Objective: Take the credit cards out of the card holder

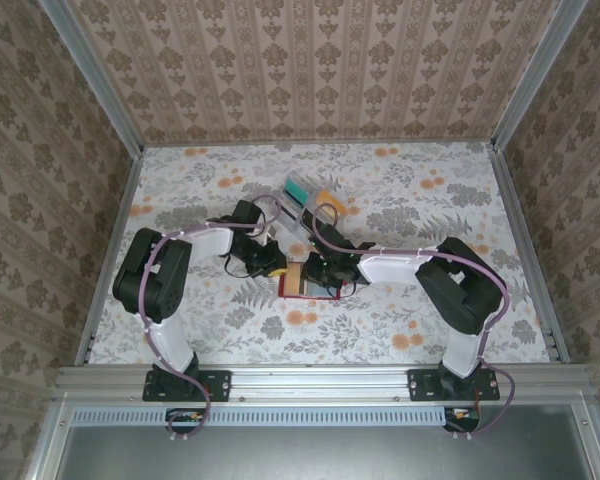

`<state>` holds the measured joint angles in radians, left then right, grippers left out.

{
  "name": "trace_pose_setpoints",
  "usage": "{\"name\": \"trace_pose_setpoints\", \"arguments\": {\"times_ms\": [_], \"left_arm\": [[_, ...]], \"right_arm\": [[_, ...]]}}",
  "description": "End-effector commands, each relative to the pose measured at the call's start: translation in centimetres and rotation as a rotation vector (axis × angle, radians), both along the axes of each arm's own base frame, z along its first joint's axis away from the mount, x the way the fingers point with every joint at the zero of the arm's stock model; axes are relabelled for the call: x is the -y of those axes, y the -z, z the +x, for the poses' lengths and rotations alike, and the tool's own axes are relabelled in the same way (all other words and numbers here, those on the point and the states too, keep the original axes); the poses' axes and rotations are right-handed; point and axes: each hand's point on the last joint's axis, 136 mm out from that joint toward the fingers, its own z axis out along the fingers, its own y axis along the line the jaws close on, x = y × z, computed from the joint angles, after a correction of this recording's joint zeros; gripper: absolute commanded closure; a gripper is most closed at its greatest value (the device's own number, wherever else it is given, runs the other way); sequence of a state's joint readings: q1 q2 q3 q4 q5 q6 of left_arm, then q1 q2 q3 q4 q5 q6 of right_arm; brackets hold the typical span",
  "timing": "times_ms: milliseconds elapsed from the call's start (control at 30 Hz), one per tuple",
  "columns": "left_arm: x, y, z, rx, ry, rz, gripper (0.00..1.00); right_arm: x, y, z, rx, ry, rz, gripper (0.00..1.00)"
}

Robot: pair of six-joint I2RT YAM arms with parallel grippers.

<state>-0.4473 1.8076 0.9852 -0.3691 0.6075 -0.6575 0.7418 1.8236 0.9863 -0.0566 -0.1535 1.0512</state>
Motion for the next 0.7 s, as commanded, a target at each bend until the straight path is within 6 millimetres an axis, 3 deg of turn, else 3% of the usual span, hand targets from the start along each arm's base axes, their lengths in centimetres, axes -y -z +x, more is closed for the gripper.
{"name": "trace_pose_setpoints", "arguments": {"times_ms": [0,200,667], "left_arm": [[-0.5,1.1,-0.7,-0.009,0.014,0.029,0.88],[-0.5,1.5,-1.1,-0.022,0.012,0.022,0.88],[-0.8,2.2,-1.2,-0.029,-0.001,0.038,0.89]], "right_arm": [[-0.1,0.9,-0.3,-0.04,-0.014,-0.008,0.79],[-0.6,0.8,-0.2,-0.031,-0.027,0.019,0.81],[-1.9,-2.1,0.0,0.033,-0.047,0.145,0.82]]}}
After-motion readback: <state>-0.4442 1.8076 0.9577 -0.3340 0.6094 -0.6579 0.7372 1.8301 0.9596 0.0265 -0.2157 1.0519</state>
